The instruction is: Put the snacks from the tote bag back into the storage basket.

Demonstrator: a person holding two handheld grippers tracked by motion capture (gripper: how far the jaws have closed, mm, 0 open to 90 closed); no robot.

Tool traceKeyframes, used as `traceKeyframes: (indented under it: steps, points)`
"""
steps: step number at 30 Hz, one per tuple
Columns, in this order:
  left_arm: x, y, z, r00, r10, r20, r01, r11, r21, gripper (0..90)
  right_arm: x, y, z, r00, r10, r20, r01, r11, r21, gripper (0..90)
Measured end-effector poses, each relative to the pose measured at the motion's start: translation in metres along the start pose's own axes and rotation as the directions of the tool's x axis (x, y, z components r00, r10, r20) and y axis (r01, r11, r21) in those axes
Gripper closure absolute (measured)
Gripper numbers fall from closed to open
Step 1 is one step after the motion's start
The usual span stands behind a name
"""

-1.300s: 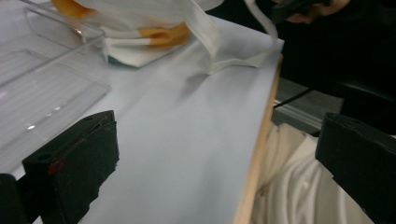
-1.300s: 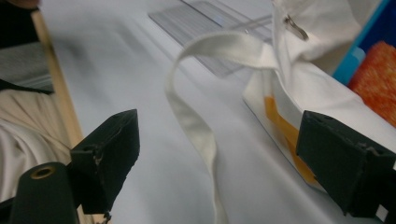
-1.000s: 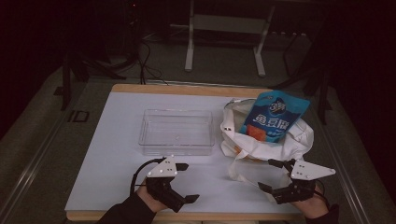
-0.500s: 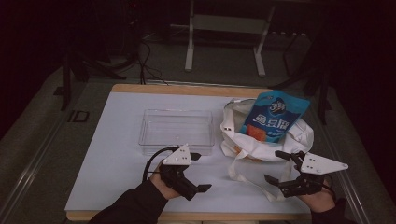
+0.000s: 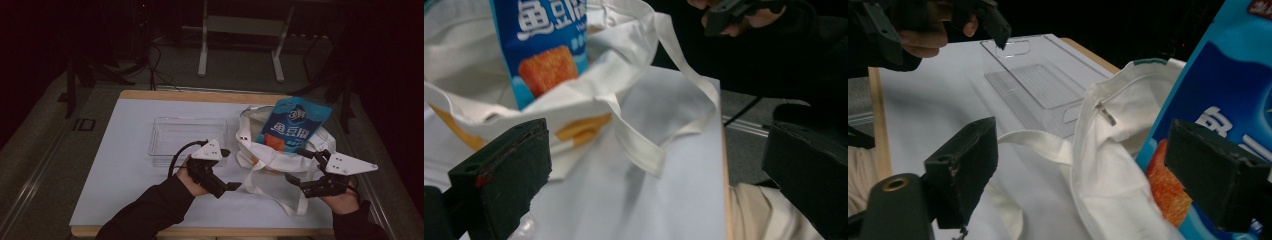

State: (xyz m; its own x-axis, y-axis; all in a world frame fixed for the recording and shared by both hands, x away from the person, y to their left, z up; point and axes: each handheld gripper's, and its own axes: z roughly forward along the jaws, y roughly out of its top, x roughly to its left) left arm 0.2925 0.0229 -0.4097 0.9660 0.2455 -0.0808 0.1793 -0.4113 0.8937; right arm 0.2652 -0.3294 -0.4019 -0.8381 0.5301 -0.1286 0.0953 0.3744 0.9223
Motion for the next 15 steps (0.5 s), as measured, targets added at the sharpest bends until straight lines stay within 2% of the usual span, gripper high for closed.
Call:
traceKeyframes:
  steps: [1,8,10,13,14,15]
  points:
    - [0.001,0.003,0.002,0.9999,0.010,-0.007,-0.010,0.9999,-0.002,0.0,-0.002,0.000,0.000,1.0000,-0.008,0.006,0.008,1.000,-0.005,14.6]
    - [0.012,0.029,0.011,0.9989,0.041,0.024,-0.040,0.9982,-0.045,0.0,-0.013,0.004,-0.003,0.9997,0.003,0.022,-0.003,1.000,-0.012,14.9]
    - [0.015,0.035,0.013,0.9981,0.058,0.019,-0.057,0.9970,-0.053,0.0,-0.016,0.005,-0.006,0.9996,0.005,0.028,-0.005,1.000,-0.017,14.9]
    - [0.019,0.042,0.016,0.9977,0.064,0.019,-0.063,0.9963,-0.057,0.0,-0.022,0.007,-0.008,0.9990,0.003,0.044,-0.003,1.000,-0.017,14.9]
    - [0.025,0.049,0.021,0.9969,0.070,0.035,-0.068,0.9955,-0.067,0.0,-0.023,0.007,-0.009,0.9988,0.006,0.048,-0.006,1.000,-0.017,14.9]
    - [0.027,0.051,0.023,0.9966,0.077,0.030,-0.074,0.9945,-0.074,1.2,-0.028,0.007,-0.013,0.9977,0.005,0.067,-0.004,1.000,-0.023,14.9]
